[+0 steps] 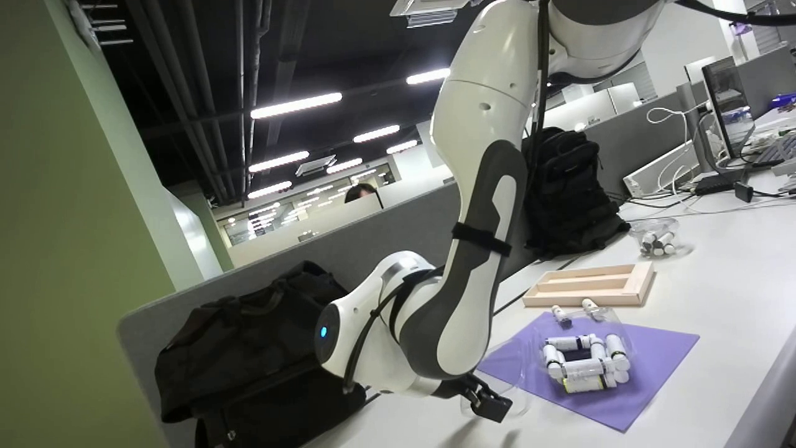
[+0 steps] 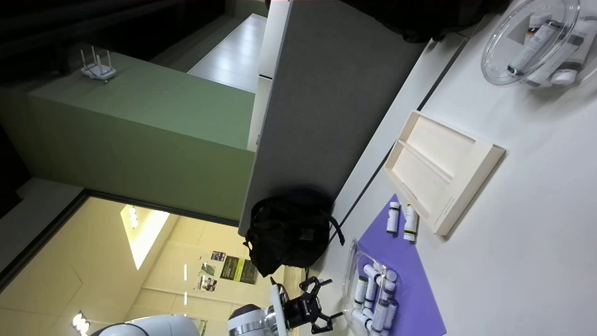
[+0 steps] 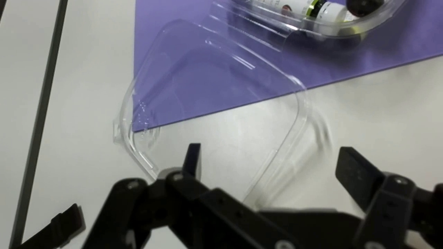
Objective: Close the lid of the bowl
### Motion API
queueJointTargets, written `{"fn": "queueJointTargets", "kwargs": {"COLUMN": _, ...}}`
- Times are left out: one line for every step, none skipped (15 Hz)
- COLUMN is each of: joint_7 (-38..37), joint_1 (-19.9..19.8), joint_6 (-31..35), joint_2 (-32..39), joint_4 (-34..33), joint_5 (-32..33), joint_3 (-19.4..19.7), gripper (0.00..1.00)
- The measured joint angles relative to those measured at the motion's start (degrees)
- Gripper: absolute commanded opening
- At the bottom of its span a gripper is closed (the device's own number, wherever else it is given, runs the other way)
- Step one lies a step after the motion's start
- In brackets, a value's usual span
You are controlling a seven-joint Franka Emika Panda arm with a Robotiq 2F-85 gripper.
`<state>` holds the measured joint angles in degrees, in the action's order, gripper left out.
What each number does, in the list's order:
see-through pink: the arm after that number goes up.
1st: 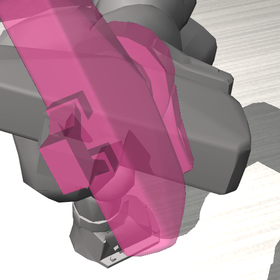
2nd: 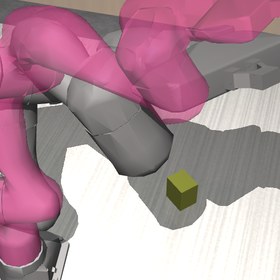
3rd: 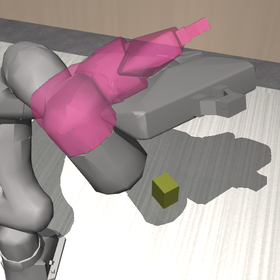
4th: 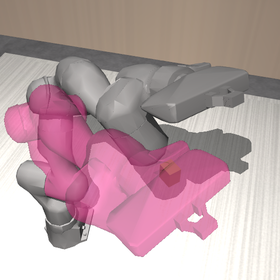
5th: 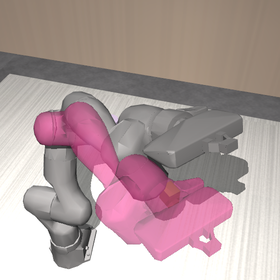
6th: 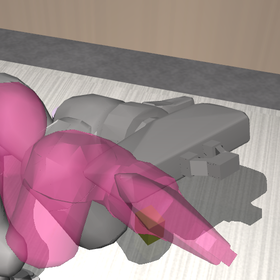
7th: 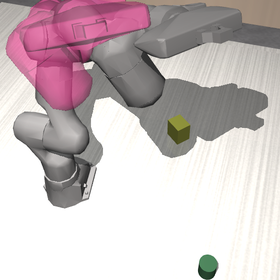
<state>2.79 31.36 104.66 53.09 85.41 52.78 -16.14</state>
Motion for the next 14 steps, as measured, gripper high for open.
{"fn": "queueJointTargets", "kwargs": {"joint_7": 0.52, "joint_1": 0.0, "joint_6": 0.0, "joint_2": 0.46, "joint_4": -0.14, "joint_5": -0.24, "joint_3": 0.11, "gripper": 1.0}}
{"fn": "queueJointTargets", "kwargs": {"joint_7": 0.9, "joint_1": 0.0, "joint_6": 0.0, "joint_2": 0.92, "joint_4": -0.28, "joint_5": -0.43, "joint_3": 0.22, "gripper": 1.0}}
{"fn": "queueJointTargets", "kwargs": {"joint_7": 1.19, "joint_1": 0.02, "joint_6": 0.0, "joint_2": 1.37, "joint_4": -0.46, "joint_5": -0.59, "joint_3": 0.3, "gripper": 1.0}}
{"fn": "queueJointTargets", "kwargs": {"joint_7": 1.4, "joint_1": 0.07, "joint_6": 0.0, "joint_2": 1.78, "joint_4": -0.65, "joint_5": -0.61, "joint_3": 0.41, "gripper": 1.0}}
{"fn": "queueJointTargets", "kwargs": {"joint_7": 1.46, "joint_1": 0.16, "joint_6": 0.02, "joint_2": 2.09, "joint_4": -0.81, "joint_5": -0.6, "joint_3": 0.58, "gripper": 1.0}}
{"fn": "queueJointTargets", "kwargs": {"joint_7": 1.46, "joint_1": 0.36, "joint_6": 0.11, "joint_2": 2.27, "joint_4": -0.94, "joint_5": -0.51, "joint_3": 0.91, "gripper": 1.0}}
{"fn": "queueJointTargets", "kwargs": {"joint_7": 1.46, "joint_1": 0.56, "joint_6": 0.21, "joint_2": 2.3, "joint_4": -1.03, "joint_5": -0.36, "joint_3": 1.28, "gripper": 1.0}}
{"fn": "queueJointTargets", "kwargs": {"joint_7": 1.46, "joint_1": 0.73, "joint_6": 0.28, "joint_2": 2.3, "joint_4": -1.2, "joint_5": -0.21, "joint_3": 1.62, "gripper": 1.0}}
{"fn": "queueJointTargets", "kwargs": {"joint_7": 1.46, "joint_1": 0.82, "joint_6": 0.39, "joint_2": 2.3, "joint_4": -1.37, "joint_5": -0.03, "joint_3": 1.91, "gripper": 1.0}}
{"fn": "queueJointTargets", "kwargs": {"joint_7": 1.45, "joint_1": 0.9, "joint_6": 0.54, "joint_2": 2.3, "joint_4": -1.51, "joint_5": 0.19, "joint_3": 2.21, "gripper": 1.0}}
{"fn": "queueJointTargets", "kwargs": {"joint_7": 1.45, "joint_1": 0.96, "joint_6": 0.65, "joint_2": 2.3, "joint_4": -1.61, "joint_5": 0.37, "joint_3": 2.54, "gripper": 1.0}}
{"fn": "queueJointTargets", "kwargs": {"joint_7": 1.45, "joint_1": 0.97, "joint_6": 0.77, "joint_2": 2.3, "joint_4": -1.65, "joint_5": 0.64, "joint_3": 2.82, "gripper": 1.0}}
{"fn": "queueJointTargets", "kwargs": {"joint_7": 1.44, "joint_1": 0.97, "joint_6": 0.91, "joint_2": 2.3, "joint_4": -1.66, "joint_5": 1.06, "joint_3": 3.15, "gripper": 1.0}}
{"fn": "queueJointTargets", "kwargs": {"joint_7": 1.43, "joint_1": 0.95, "joint_6": 1.03, "joint_2": 2.3, "joint_4": -1.66, "joint_5": 1.38, "joint_3": 3.49, "gripper": 1.0}}
